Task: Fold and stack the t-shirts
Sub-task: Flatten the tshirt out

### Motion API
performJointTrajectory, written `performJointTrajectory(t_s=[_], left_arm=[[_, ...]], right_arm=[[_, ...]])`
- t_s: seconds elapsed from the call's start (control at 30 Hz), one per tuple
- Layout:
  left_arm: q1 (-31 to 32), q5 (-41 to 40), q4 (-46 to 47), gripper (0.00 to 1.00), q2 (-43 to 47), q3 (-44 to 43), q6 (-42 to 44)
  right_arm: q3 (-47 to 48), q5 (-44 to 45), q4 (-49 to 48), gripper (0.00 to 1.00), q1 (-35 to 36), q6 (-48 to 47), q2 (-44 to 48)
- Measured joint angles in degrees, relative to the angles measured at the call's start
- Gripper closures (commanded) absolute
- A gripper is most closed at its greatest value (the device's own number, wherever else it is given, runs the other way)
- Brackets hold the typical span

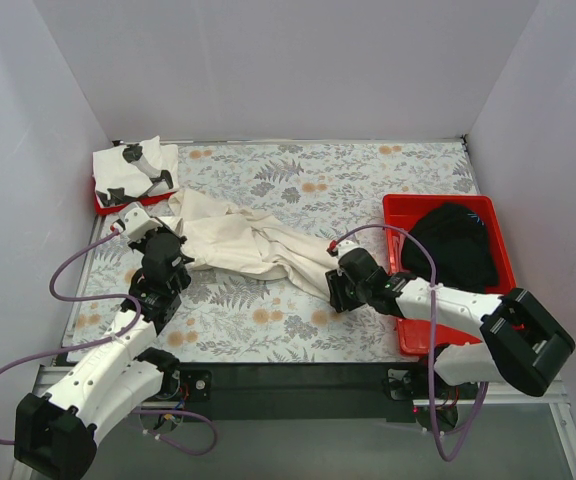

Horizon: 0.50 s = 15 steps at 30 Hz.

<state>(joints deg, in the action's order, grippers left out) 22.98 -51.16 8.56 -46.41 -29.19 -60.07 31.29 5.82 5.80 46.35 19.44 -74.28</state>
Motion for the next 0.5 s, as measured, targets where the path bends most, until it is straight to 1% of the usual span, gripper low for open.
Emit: performJointTrajectory(t_s=[0.07, 0.1, 0.17, 0.2, 0.23, 0.43, 0.5], left_arm=[[-0.02, 0.0, 0.0, 1.0, 0.02, 0.0, 0.0], [-0.04, 0.0, -0.02, 1.0, 0.02, 0.0, 0.0], [-0.04, 0.04, -0.04, 1.0, 0.13, 0.0, 0.0], [-0.04, 0.11, -0.07, 1.0, 0.24, 0.0, 0.0], [-0.04, 0.17, -0.13, 1.0, 0.42, 0.02, 0.0], [-0.24, 0.39, -0.37, 1.0, 1.31, 0.02, 0.02], [-0.44, 0.44, -0.46, 1.0, 1.27, 0.02, 0.04]], right_arm=[[0.35, 0.7, -0.52, 0.67, 0.59, 0.04, -0.76], [0.57, 1.14, -0.83, 0.73, 0.85, 0.11, -1.2], [0.9, 2.1, -1.31, 0.82, 1.25, 0.33, -1.99], [1.2, 2.8, -1.33, 0.92, 1.42, 0.39, -2.47], [1.57, 3.39, -1.25, 0.98, 1.64, 0.37, -2.97], [3.3, 6.58, 0.39, 0.99, 3.26, 1.57, -4.31], [3.72, 7.82, 2.49, 0.99, 3.37, 1.25, -3.58]])
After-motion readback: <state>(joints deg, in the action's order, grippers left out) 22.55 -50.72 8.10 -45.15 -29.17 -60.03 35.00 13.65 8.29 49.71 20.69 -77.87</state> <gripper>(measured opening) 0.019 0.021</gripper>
